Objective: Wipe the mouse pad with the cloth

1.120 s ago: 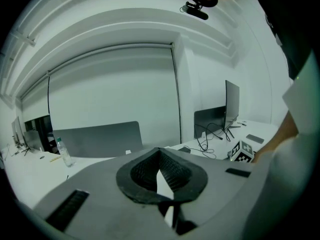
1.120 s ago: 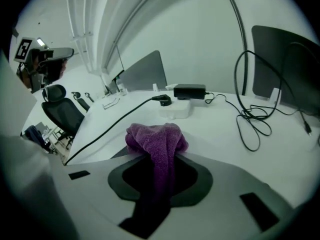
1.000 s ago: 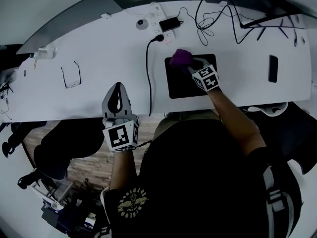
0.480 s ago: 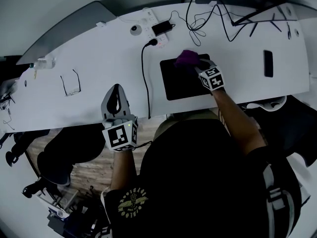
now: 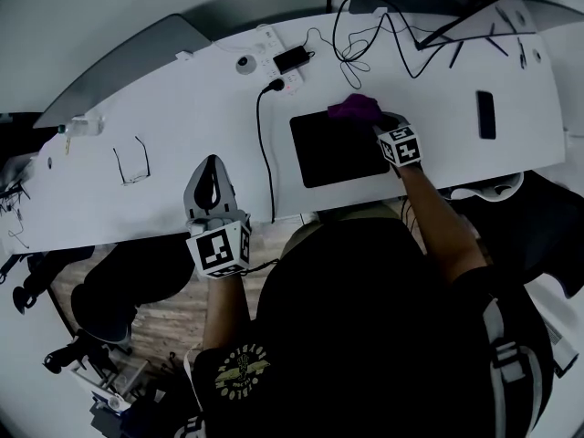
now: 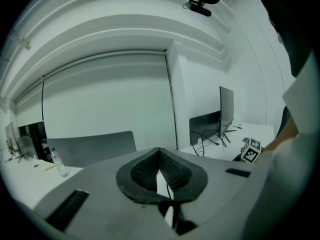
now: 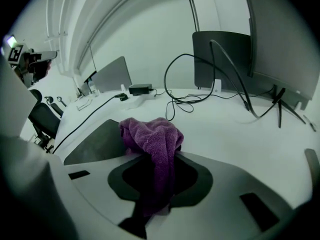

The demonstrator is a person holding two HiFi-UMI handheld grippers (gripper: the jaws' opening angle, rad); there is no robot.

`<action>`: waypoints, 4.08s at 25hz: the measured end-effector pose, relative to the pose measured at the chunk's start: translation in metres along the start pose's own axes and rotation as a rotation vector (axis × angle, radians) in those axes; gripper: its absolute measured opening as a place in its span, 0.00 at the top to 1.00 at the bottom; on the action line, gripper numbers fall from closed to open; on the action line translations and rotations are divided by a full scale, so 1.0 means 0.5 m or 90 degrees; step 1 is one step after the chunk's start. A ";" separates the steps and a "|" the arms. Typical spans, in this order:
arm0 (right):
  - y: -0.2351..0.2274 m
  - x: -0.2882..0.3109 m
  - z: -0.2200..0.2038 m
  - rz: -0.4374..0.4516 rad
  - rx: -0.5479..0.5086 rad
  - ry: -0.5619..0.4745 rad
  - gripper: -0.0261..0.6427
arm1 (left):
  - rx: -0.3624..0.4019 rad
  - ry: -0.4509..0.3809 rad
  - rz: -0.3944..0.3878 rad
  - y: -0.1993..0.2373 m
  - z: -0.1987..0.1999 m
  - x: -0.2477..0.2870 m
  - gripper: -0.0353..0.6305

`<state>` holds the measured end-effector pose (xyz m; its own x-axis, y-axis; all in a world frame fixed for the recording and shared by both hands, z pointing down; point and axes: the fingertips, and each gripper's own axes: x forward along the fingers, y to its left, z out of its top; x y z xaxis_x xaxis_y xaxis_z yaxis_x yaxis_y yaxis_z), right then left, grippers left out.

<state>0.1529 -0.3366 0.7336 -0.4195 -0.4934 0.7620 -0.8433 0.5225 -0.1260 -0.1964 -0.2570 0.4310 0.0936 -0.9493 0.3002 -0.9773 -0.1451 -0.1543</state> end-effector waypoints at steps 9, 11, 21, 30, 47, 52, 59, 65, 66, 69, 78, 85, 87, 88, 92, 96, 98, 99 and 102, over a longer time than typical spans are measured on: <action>-0.008 -0.109 0.028 -0.030 0.002 -0.047 0.83 | -0.005 -0.025 0.005 0.023 0.008 -0.045 0.94; 0.032 -0.142 0.056 -0.009 -0.004 -0.079 0.83 | -0.007 -0.027 0.007 0.035 0.004 -0.060 0.94; 0.333 -0.180 0.150 0.155 -0.054 -0.167 0.83 | -0.005 -0.019 0.024 0.096 -0.040 -0.159 0.94; 0.461 -0.054 0.034 0.204 -0.091 -0.064 0.83 | 0.006 0.015 0.043 0.137 -0.083 -0.222 0.94; 0.312 -0.023 -0.094 0.110 -0.081 0.059 0.83 | 0.016 0.009 -0.013 0.070 -0.064 -0.162 0.94; 0.232 -0.056 -0.111 0.076 -0.064 0.066 0.83 | 0.016 0.004 -0.034 0.037 -0.041 -0.123 0.94; 0.112 -0.108 -0.149 0.021 -0.026 0.082 0.83 | 0.019 0.002 -0.046 0.012 -0.028 -0.096 0.94; 0.044 -0.146 -0.184 -0.020 -0.006 0.097 0.83 | 0.022 -0.005 -0.045 0.005 -0.015 -0.096 0.94; 0.040 -0.151 -0.185 -0.024 -0.009 0.099 0.83 | 0.022 -0.007 -0.046 0.003 -0.011 -0.098 0.94; 0.047 -0.166 -0.173 -0.022 -0.026 0.085 0.83 | 0.013 -0.013 -0.053 -0.001 -0.001 -0.104 0.94; 0.115 -0.280 -0.033 0.004 -0.002 -0.086 0.83 | 0.002 -0.061 -0.031 0.025 0.051 -0.155 0.94; 0.193 -0.435 0.131 0.005 -0.035 -0.250 0.83 | -0.007 -0.120 -0.033 0.047 0.130 -0.215 0.94; 0.219 -0.485 0.171 0.001 -0.049 -0.293 0.83 | -0.007 -0.133 -0.037 0.051 0.153 -0.233 0.94; 0.233 -0.511 0.189 -0.001 -0.055 -0.314 0.83 | -0.006 -0.140 -0.038 0.052 0.163 -0.242 0.94; 0.285 -0.613 0.245 -0.012 -0.085 -0.395 0.83 | -0.008 -0.164 -0.047 0.048 0.194 -0.276 0.94; 0.327 -0.709 0.289 -0.032 -0.115 -0.452 0.83 | 0.004 -0.170 -0.079 0.019 0.211 -0.302 0.94; 0.342 -0.750 0.307 -0.040 -0.127 -0.470 0.83 | 0.013 -0.170 -0.095 0.003 0.210 -0.310 0.94; 0.346 -0.768 0.312 -0.043 -0.133 -0.478 0.83 | 0.017 -0.167 -0.101 -0.004 0.207 -0.312 0.94; 0.351 -0.809 0.319 -0.055 -0.154 -0.486 0.83 | 0.015 -0.151 -0.111 -0.015 0.202 -0.312 0.94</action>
<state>0.1211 -0.1562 0.3018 -0.5438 -0.8322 0.1079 -0.8236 0.5540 0.1219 -0.1846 -0.1362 0.2902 0.3040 -0.9478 0.0961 -0.9382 -0.3154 -0.1427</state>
